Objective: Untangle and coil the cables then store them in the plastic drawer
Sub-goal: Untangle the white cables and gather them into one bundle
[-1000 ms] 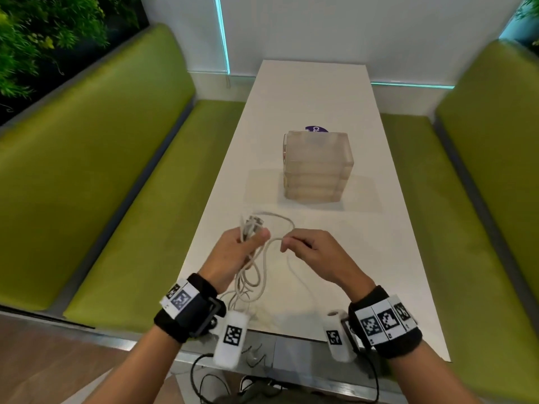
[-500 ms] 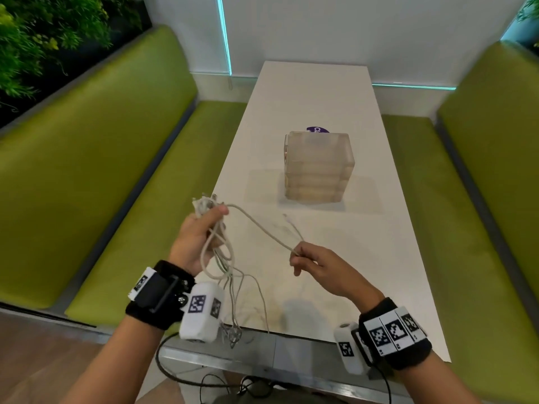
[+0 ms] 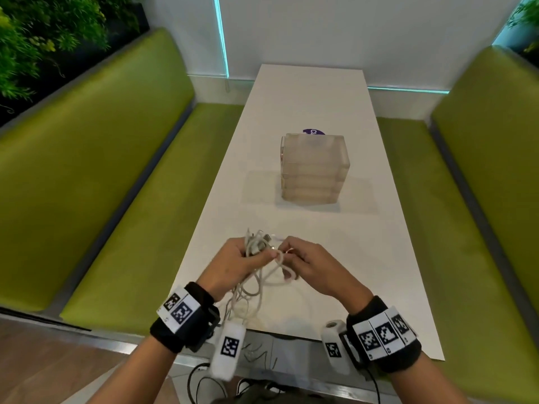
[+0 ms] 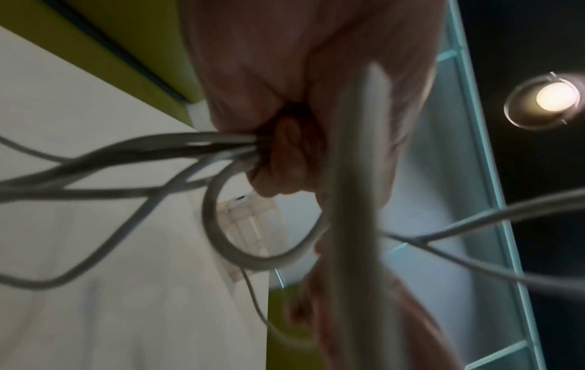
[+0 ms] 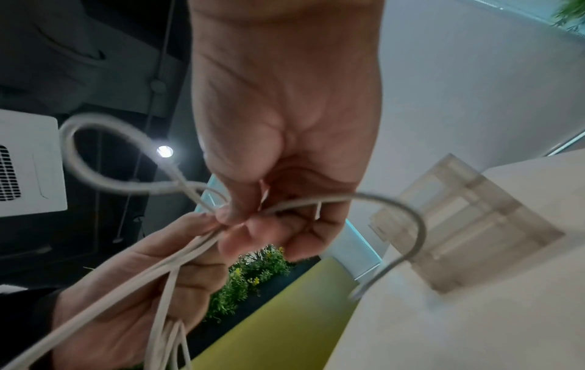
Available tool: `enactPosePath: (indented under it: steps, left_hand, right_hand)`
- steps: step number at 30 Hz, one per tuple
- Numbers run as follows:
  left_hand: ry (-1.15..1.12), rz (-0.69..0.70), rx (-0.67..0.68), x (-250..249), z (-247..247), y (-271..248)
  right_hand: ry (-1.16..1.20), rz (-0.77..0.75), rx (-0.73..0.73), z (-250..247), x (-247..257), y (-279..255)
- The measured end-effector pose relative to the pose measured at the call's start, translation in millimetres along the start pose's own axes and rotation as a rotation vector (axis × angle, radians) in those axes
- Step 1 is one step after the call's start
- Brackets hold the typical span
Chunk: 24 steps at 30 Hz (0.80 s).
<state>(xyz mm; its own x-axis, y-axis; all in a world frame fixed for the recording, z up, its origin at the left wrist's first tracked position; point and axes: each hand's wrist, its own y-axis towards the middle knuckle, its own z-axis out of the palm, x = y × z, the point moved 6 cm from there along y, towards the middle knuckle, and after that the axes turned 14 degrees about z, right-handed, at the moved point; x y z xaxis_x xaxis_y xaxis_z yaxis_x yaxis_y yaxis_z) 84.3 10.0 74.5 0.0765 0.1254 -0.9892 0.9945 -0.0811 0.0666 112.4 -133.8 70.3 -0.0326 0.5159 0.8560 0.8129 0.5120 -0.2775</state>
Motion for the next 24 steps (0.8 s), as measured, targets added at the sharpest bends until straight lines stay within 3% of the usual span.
enactPosePath:
  steps: [7, 15, 20, 24]
  left_hand:
    - [-0.085, -0.004, 0.002, -6.7, 0.8, -4.1]
    - [-0.049, -0.024, -0.089, -1.3, -12.2, -2.7]
    - [-0.049, -0.049, -0.117, 7.2, -19.5, -6.4]
    - [-0.045, -0.041, -0.172, 7.4, -27.0, -5.7]
  right_hand:
    - [0.029, -0.084, -0.181, 5.0, 11.6, -12.1]
    - [0.251, 0.102, 0.067, 25.9, 1.2, -19.9]
    - [0.059, 0.267, 0.135, 35.8, -37.6, -20.2]
    - [-0.217, 0.313, 0.196, 52.4, -70.9, -26.0]
